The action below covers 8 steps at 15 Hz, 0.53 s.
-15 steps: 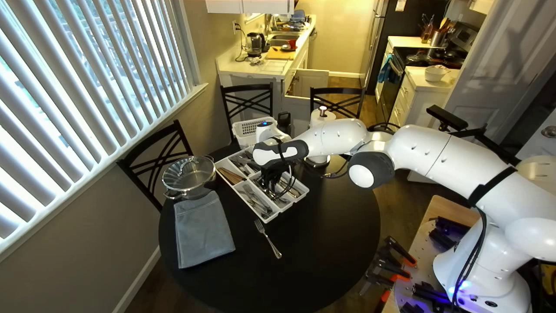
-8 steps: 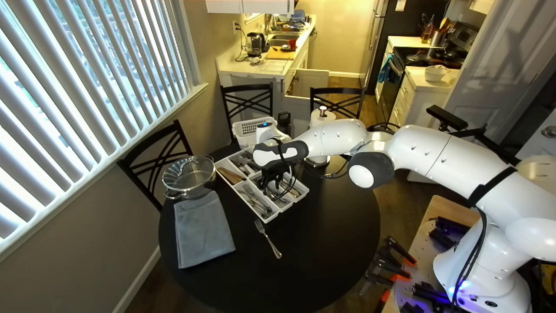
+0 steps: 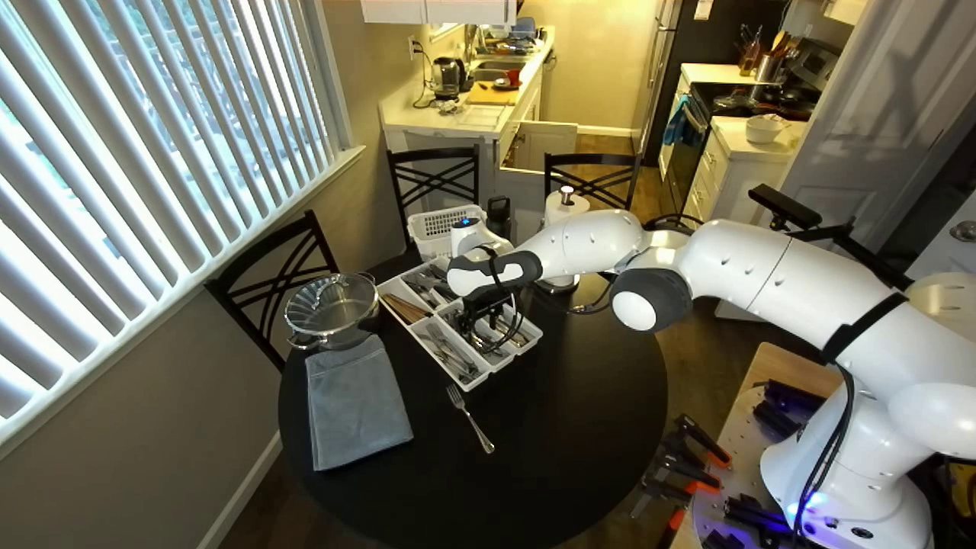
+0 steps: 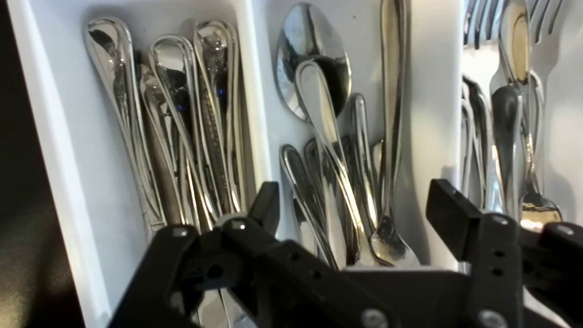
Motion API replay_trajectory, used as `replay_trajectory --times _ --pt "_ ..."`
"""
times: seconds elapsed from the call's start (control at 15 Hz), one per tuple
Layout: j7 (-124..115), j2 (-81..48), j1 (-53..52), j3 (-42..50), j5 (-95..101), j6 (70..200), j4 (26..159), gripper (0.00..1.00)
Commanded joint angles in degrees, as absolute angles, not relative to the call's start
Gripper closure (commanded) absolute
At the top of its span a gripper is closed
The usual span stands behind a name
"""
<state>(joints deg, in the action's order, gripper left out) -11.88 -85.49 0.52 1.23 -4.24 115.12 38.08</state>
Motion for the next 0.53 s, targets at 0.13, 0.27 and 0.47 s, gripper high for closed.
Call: replay_trajectory --times 0.13,0.27,0.47 --pt "-12.39 -85.49 -0.27 2.24 -2.45 117.92 39.81 0.59" --pt "-11.44 -85.50 -0.84 2.63 -1.46 120.32 39.75 0.72" --pt "-10.91 -85.55 -2.21 3.60 0.70 125.02 40.01 0.92"
